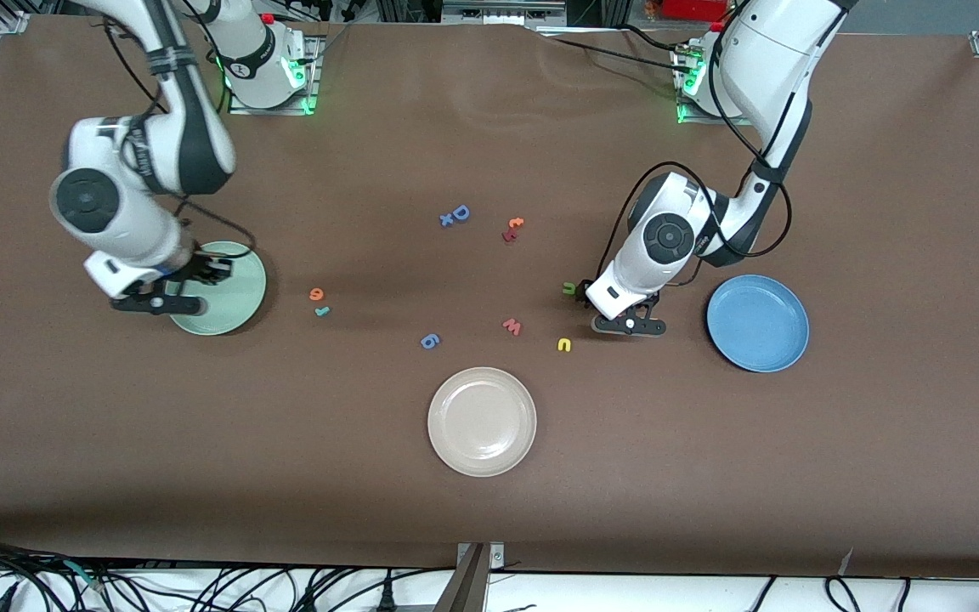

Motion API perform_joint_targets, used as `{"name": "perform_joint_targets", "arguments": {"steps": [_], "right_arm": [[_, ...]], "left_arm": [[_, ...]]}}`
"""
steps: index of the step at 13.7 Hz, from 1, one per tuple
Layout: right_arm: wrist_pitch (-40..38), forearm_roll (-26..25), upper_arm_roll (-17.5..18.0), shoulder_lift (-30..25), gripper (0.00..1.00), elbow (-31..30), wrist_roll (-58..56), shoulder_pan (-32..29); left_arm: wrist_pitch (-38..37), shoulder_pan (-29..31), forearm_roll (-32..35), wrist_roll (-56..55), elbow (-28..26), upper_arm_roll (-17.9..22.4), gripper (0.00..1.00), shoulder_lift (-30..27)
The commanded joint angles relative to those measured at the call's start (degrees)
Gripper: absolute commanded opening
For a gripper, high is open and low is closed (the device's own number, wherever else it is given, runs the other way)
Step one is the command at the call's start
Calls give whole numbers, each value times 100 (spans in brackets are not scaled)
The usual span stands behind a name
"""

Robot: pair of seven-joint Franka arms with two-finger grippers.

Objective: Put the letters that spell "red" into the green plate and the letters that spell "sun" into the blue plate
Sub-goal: 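Place the teal letter on the green plate with the right gripper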

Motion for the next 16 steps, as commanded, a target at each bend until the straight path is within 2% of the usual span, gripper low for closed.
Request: {"name": "perform_joint_targets", "arguments": {"steps": [1,5,7,8,9,13,16], "right_arm": [[444,293,-318,79,0,-433,-1002,-167],[867,556,-309,413,0,-523,-1172,-353],[877,601,-301,440,0,-523,-1190,-353],[877,601,-301,440,50,-514,-1190,-353],[877,601,-301,431,87,-514,-1190,-353],[833,671,-248,379,89,-514,-1093,-336],[824,1241,-38,370,89,-488,-988,-283]], "left_arm": [[103,-66,194,-167,-67,61,91,-2],[217,-66,203,-167,-67,70,89,51],[217,-58,203,-167,-67,70,81,51],[209,-58,237,-167,-67,70,77,51],[209,-49,264,-176,-67,70,72,42],[165,-58,361,-246,-111,70,57,7],[138,-84,370,-299,-111,70,48,-2]]}}
